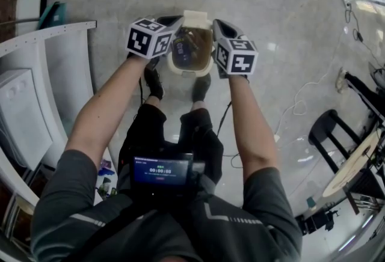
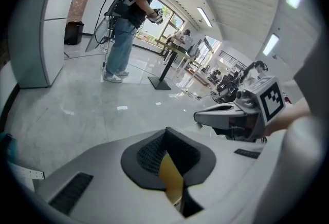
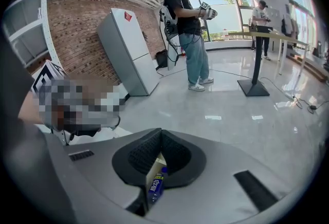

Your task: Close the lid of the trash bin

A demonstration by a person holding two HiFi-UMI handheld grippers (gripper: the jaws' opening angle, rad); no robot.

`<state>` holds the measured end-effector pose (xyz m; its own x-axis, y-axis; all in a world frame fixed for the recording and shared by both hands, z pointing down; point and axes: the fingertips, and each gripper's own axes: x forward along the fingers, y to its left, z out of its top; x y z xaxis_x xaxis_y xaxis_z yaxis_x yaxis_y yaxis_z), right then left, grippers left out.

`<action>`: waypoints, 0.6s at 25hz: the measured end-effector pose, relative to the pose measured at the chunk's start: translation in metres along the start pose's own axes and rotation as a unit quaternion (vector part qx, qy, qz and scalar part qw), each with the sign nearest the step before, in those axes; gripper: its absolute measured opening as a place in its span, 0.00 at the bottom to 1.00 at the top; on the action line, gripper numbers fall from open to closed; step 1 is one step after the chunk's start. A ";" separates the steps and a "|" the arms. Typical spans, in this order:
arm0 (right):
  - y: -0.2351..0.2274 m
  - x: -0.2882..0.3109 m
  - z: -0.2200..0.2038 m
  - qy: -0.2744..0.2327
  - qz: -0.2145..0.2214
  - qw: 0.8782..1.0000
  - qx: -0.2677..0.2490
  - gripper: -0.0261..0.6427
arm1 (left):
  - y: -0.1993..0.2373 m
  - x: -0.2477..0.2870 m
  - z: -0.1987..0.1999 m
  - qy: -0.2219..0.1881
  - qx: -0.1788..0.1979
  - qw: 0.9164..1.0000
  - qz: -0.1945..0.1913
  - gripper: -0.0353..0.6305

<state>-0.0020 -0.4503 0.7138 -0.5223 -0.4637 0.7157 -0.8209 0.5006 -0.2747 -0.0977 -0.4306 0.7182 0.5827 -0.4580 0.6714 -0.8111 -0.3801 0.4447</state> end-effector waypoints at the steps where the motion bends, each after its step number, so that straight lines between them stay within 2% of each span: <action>1: 0.002 -0.002 -0.004 0.003 0.001 1.000 -0.002 0.06 | -0.002 -0.002 -0.004 0.003 -0.002 1.000 -0.001 0.05; 8: 0.010 -0.018 -0.051 0.033 0.000 0.999 0.012 0.06 | -0.018 -0.012 -0.053 0.033 -0.006 0.999 -0.002 0.05; 15: 0.019 -0.028 -0.106 0.065 0.003 0.998 0.027 0.06 | -0.035 -0.012 -0.106 0.054 -0.029 0.998 -0.005 0.05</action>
<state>0.0216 -0.3497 0.7565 -0.4957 -0.3612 0.7898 -0.8312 0.4610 -0.3109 -0.0814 -0.3264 0.7579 0.5839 -0.3637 0.7258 -0.8090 -0.3348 0.4831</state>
